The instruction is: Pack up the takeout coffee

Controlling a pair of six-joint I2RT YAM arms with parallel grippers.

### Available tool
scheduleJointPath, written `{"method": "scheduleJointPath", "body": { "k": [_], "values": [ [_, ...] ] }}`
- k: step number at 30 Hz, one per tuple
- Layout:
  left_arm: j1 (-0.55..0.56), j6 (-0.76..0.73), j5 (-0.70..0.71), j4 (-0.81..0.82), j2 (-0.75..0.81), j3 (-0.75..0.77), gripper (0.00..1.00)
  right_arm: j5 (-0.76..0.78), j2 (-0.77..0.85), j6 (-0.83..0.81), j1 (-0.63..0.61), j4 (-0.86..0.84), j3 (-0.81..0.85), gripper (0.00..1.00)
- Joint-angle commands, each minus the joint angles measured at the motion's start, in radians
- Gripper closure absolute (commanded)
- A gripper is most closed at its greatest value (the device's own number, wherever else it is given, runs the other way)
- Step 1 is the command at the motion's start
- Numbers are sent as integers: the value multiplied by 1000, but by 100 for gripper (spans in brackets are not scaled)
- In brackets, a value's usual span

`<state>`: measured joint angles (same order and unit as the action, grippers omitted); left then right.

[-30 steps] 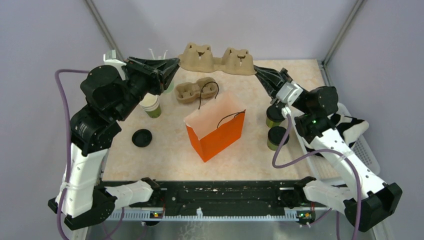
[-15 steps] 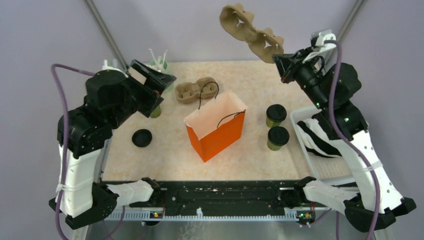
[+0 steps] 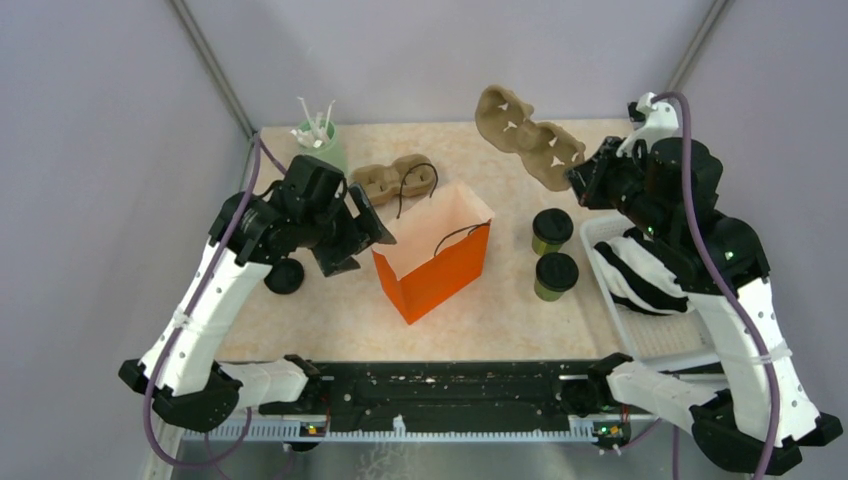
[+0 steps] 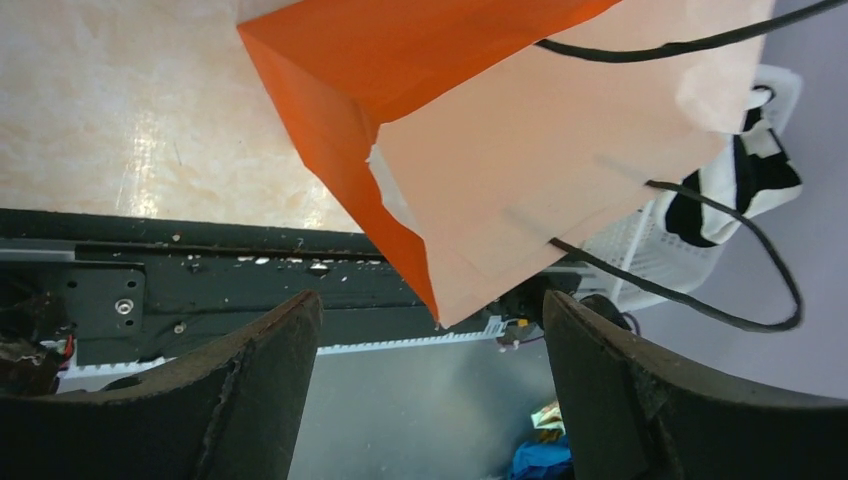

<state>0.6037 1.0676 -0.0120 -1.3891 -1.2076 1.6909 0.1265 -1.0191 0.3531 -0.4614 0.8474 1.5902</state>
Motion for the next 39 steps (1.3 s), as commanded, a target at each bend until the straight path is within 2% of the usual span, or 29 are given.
{"method": "scheduleJointPath", "body": {
  "k": [1,6,13,17,24,29,35,39],
  "values": [
    [1,-36,-51,28,-16,-49,16,-22,35,8,6,37,27,100],
    [10,-46,-36,42,-62,-51,21,-29,34,-54,6,102,74,100],
    [27,-118,3,72,-103,-89,54,-72,25,-147,6,215,169,100],
    [25,-173,101,81,-116,-66,76,-120,17,-171,6,283,199,100],
    [26,-370,177,171,-128,-32,100,-211,-12,-140,6,411,254,100],
    [25,-500,199,319,-75,-81,100,-334,-12,-72,6,467,261,100],
    [26,-540,225,391,-35,-128,100,-481,13,-5,6,486,240,100],
    [25,-552,232,413,-20,-163,100,-470,46,0,6,525,223,100]
  ]
}}
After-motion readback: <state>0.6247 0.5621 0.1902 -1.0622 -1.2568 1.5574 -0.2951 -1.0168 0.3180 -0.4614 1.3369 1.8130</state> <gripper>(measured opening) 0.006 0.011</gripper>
